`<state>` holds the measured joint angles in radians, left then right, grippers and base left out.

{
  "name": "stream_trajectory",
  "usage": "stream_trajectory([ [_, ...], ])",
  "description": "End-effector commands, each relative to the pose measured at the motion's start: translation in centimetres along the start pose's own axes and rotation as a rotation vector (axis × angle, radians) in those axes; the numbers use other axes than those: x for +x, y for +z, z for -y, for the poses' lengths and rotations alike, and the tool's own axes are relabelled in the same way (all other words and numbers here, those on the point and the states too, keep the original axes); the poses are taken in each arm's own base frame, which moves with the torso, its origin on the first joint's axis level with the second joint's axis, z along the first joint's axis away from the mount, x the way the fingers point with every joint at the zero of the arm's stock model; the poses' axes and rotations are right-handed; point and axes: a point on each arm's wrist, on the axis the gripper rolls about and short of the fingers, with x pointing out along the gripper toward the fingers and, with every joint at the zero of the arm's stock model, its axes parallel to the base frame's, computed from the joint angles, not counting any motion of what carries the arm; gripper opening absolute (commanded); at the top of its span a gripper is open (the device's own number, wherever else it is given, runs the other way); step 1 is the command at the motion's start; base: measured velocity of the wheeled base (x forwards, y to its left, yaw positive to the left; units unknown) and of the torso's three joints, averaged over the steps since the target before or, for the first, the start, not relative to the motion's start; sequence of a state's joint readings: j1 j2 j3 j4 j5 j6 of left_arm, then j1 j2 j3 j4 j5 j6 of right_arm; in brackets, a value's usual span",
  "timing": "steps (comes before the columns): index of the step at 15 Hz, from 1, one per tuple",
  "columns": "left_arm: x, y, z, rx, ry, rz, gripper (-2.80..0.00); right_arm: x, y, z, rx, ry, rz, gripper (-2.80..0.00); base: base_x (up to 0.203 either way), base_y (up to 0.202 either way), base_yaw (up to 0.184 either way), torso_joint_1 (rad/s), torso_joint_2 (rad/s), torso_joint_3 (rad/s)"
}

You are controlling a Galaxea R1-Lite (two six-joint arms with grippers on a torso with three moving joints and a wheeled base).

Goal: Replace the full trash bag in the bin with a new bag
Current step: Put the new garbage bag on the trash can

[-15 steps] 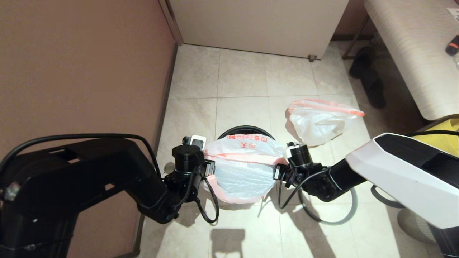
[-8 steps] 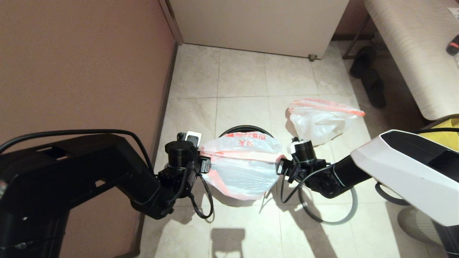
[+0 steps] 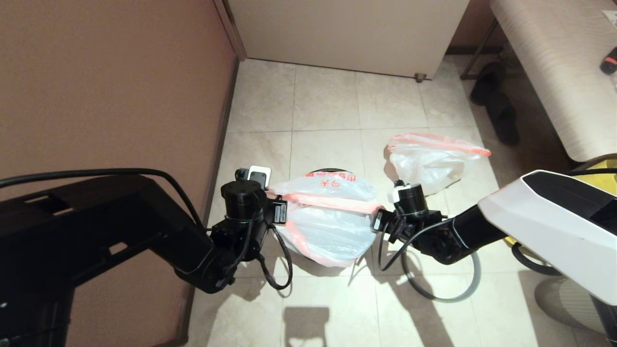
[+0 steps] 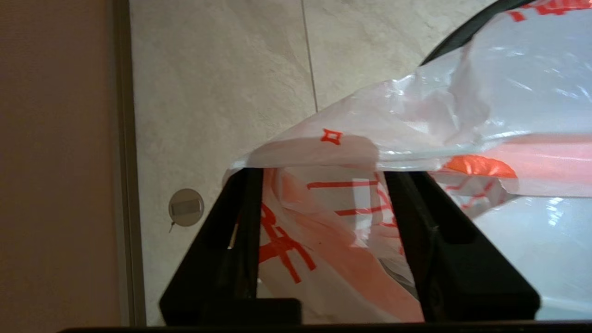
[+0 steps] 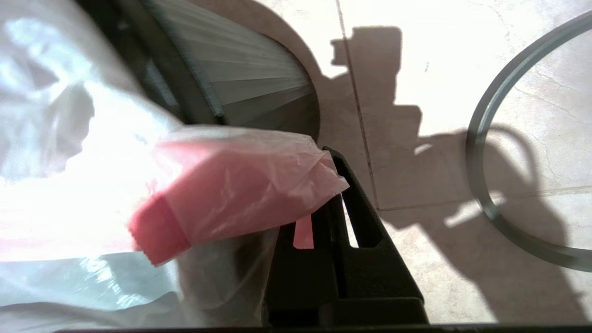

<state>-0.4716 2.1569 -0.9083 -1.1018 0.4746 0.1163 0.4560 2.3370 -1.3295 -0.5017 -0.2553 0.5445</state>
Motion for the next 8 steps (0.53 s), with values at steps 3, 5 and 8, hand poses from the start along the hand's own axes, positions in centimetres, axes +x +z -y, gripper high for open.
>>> stream_trajectory([
  [3,-4.4,3.8,-0.3,-0.029,-0.120,-0.130,0.00,-2.2,0.4,-1.3,-0.012,0.037,0.002,-2.80,0.000,0.000,0.000,0.000,0.00,0.000],
  [5,-5.5,4.5,-0.4,-0.055,-0.199,-0.249,0.00,-2.6,0.2,-1.5,-0.036,0.028,-0.022,-2.80,0.000,0.000,0.000,0.000,0.00,0.000],
  [8,-5.6,5.1,-0.3,-0.093,-0.240,-0.349,0.00,-2.4,-0.3,-1.2,-0.073,0.008,-0.053,-2.80,0.000,0.000,0.000,0.000,0.00,0.000],
])
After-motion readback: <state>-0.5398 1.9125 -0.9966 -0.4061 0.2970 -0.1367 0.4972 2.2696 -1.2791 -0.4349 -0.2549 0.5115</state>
